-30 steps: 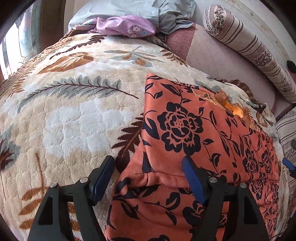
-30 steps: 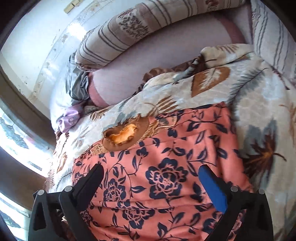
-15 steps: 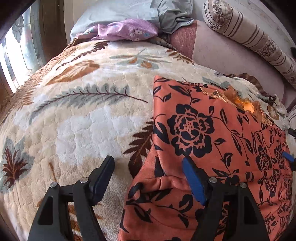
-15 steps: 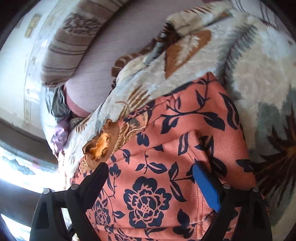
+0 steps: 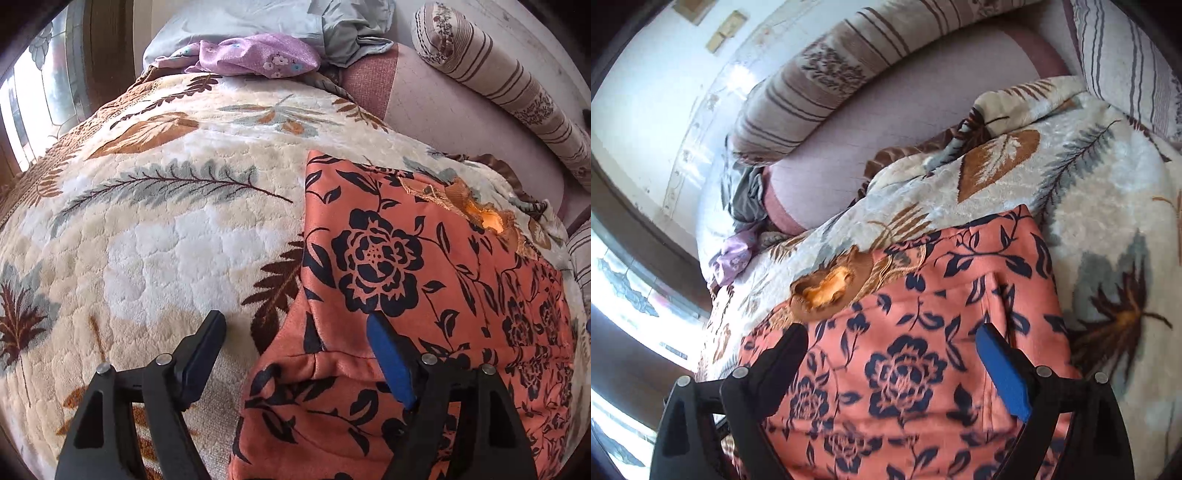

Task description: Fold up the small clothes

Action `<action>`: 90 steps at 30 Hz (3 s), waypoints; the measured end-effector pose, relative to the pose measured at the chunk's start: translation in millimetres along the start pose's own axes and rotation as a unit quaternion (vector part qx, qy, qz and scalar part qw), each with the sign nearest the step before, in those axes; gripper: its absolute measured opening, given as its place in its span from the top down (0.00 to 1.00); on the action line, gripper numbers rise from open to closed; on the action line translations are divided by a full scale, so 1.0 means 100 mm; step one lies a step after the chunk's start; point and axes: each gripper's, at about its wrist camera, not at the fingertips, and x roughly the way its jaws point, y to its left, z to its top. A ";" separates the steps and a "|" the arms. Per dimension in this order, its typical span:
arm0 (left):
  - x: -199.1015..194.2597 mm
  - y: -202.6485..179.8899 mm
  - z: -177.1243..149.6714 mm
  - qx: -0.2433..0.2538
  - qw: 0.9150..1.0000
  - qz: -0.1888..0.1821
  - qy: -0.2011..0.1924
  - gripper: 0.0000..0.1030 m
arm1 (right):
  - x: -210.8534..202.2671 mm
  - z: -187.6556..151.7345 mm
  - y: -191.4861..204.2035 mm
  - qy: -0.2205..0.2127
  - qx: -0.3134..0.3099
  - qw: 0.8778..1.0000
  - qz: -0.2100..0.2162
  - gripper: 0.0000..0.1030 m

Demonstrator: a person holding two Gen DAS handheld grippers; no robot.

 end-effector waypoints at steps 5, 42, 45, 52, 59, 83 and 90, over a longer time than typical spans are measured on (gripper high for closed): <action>-0.45 0.10 -0.12 -0.019 0.998 -0.041 -0.048 0.23 | -0.97 -0.57 0.07 -0.024 -0.023 0.999 0.005 0.09; -1.41 0.72 -1.87 -0.027 0.981 -0.079 0.177 0.30 | -1.53 -1.96 -1.21 0.245 0.082 0.966 -0.017 0.58; -1.41 0.74 -1.89 -0.017 0.983 -0.060 0.171 0.57 | -1.51 -1.96 -1.16 0.250 0.069 0.966 -0.021 0.54; -1.62 0.74 -1.83 -0.002 0.988 -0.074 0.134 0.93 | -1.48 -1.98 -1.08 0.262 0.048 0.964 -0.023 0.80; -1.75 0.73 -1.65 -0.004 0.989 -0.105 0.100 0.93 | -1.79 -1.81 -1.14 0.193 0.104 0.974 0.050 0.81; -1.38 0.68 -1.76 -0.005 0.985 -0.090 0.144 0.93 | -1.62 -1.96 -1.22 0.239 0.133 0.961 0.042 0.93; -1.38 0.68 -1.76 -0.006 0.985 -0.091 0.144 0.93 | -1.61 -1.92 -1.17 0.235 0.096 0.967 0.013 0.93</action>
